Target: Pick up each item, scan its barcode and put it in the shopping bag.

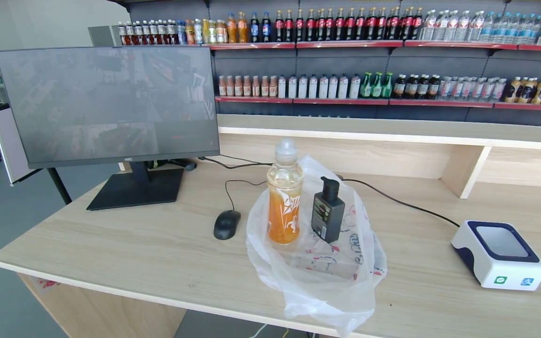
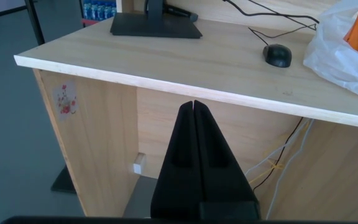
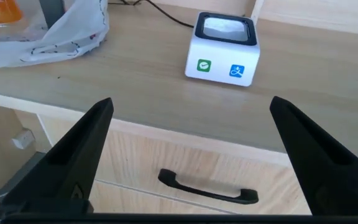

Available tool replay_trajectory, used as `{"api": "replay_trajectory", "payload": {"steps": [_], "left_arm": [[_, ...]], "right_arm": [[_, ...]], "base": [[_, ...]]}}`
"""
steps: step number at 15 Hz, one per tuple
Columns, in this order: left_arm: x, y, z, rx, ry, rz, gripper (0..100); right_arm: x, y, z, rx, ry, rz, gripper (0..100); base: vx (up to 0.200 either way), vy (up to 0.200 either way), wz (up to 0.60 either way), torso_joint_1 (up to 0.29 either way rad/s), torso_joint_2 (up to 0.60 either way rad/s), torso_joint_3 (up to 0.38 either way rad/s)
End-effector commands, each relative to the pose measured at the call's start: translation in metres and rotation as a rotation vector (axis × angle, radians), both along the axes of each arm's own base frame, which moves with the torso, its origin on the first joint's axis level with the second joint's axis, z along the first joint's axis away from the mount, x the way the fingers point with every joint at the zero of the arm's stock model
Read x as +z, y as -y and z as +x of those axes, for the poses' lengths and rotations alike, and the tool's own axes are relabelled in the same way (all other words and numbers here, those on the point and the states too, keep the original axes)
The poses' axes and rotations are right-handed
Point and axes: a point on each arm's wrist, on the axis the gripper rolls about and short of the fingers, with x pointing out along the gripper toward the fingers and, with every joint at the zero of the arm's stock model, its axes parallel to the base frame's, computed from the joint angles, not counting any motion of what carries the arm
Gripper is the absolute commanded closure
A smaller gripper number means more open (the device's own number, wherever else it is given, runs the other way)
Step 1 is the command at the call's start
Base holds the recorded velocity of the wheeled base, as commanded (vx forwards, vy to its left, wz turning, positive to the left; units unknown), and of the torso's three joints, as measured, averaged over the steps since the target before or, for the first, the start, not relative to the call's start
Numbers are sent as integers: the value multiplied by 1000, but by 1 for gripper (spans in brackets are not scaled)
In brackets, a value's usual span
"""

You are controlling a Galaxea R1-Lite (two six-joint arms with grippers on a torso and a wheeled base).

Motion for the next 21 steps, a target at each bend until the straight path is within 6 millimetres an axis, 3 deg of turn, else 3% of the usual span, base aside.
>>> {"api": "replay_trajectory", "payload": {"steps": [1, 7, 17, 21], "left_arm": [[0, 0, 0, 0, 0, -2, 100], [0, 0, 0, 0, 0, 0, 100], [0, 0, 0, 0, 0, -2, 100], [0, 0, 0, 0, 0, 5, 100]], "right_arm": [[-5, -1, 0, 36, 20, 17, 0], [-5, 0, 0, 26, 18, 68, 0], [-5, 0, 0, 26, 16, 65, 0], [-5, 0, 0, 26, 16, 68, 0]], "base": [[0, 0, 0, 0, 0, 0], [0, 0, 0, 0, 0, 0], [-180, 0, 0, 6, 2, 1], [0, 0, -600, 1, 5, 4]]}}
